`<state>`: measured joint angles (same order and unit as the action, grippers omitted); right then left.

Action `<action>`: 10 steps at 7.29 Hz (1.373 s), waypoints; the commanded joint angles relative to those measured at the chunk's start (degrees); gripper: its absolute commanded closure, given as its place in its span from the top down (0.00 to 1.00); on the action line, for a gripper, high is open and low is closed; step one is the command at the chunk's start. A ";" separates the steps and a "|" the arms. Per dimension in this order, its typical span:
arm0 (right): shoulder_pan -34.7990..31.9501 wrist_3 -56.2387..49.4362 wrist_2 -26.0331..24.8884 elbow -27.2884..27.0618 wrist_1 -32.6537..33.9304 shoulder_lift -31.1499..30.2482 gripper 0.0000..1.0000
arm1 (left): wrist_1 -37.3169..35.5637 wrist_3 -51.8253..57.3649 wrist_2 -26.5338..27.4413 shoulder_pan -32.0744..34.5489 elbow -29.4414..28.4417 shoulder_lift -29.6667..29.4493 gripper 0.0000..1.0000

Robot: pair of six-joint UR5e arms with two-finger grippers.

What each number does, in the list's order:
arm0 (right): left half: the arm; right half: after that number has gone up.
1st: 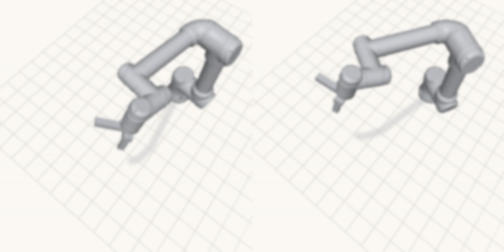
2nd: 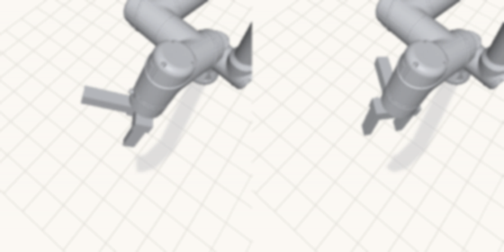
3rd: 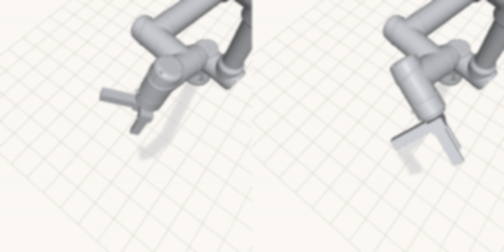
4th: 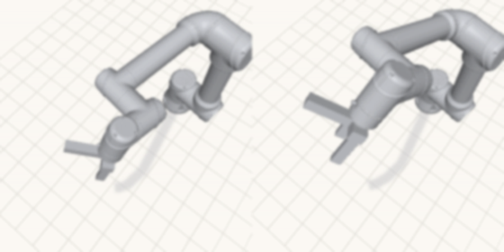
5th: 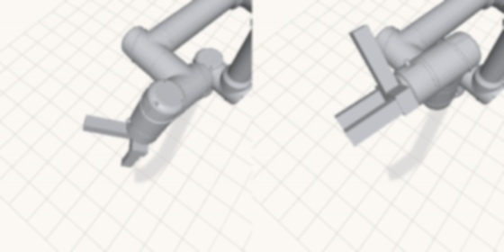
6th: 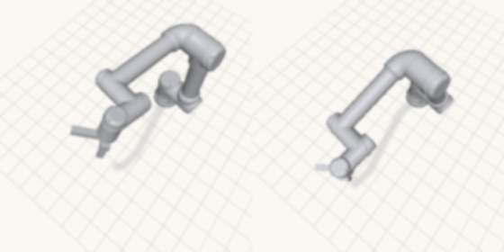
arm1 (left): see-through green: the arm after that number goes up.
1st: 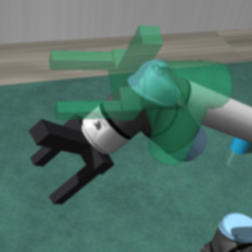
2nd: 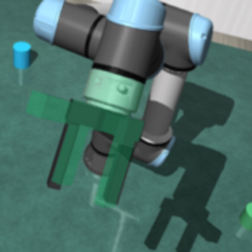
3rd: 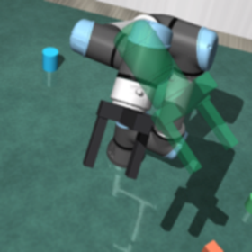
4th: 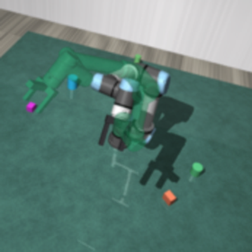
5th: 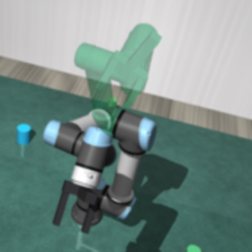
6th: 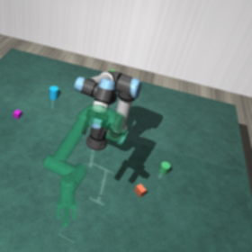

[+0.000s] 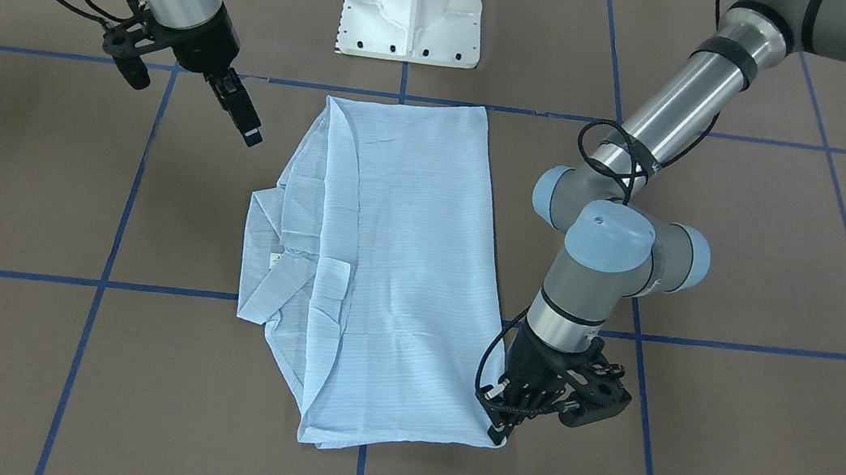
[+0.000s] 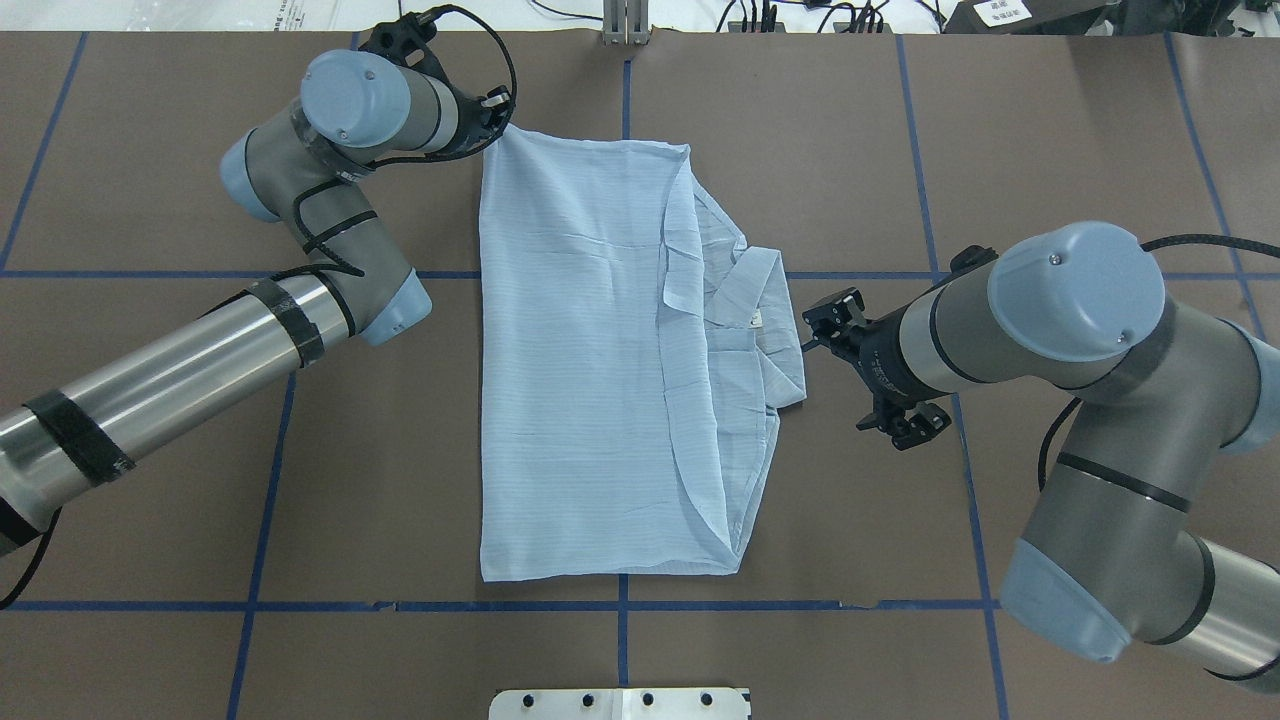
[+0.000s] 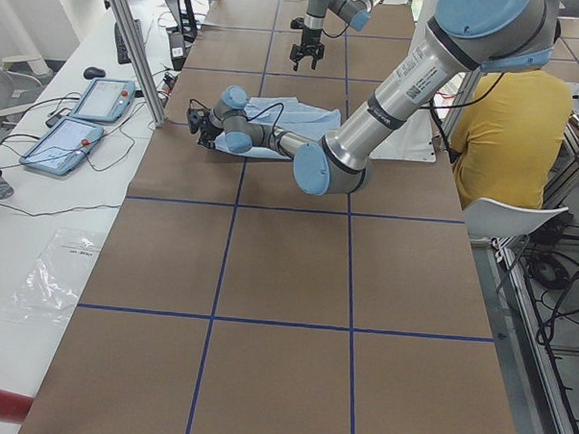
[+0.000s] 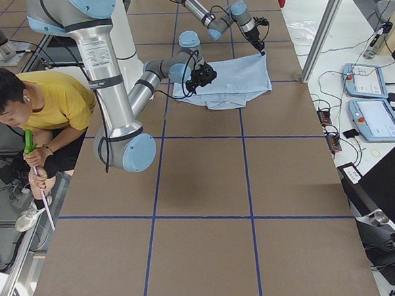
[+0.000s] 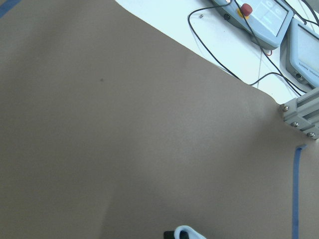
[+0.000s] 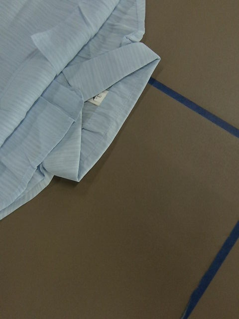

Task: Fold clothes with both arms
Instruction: 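Release the shirt with the right gripper and lift the left gripper away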

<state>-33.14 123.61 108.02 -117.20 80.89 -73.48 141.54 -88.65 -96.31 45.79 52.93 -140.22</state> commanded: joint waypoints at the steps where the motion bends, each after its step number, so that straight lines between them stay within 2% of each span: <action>1: 4.90 -0.04 -6.63 2.59 -2.74 2.19 1.00 | -0.04 0.23 -2.11 0.26 2.23 -0.67 0.99; 2: 8.24 -0.47 -9.46 3.20 -3.01 2.46 1.00 | -0.39 0.23 -6.57 0.70 8.09 2.47 0.99; 4: 14.30 -2.04 -17.72 4.60 -2.15 5.61 1.00 | -1.35 0.41 -12.13 1.83 25.20 14.74 0.99; 5: 16.95 -13.11 -17.84 5.48 -1.88 5.89 1.00 | -1.44 0.41 -13.98 2.89 30.60 18.54 0.99; 6: 19.15 -25.40 -18.10 5.75 1.78 7.02 1.00 | -2.49 0.41 -15.48 3.68 32.22 19.19 0.99; 8: 19.52 -40.14 -17.93 8.12 8.73 12.47 1.00 | -6.09 0.32 -15.58 3.69 35.11 20.07 0.99; 10: 19.35 -62.77 -17.84 8.74 13.74 12.66 1.00 | -6.19 0.32 -15.84 3.69 36.80 21.92 0.99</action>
<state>-13.77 73.50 90.11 -108.90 91.10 -61.21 135.65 -88.32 -111.92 49.50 88.71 -119.25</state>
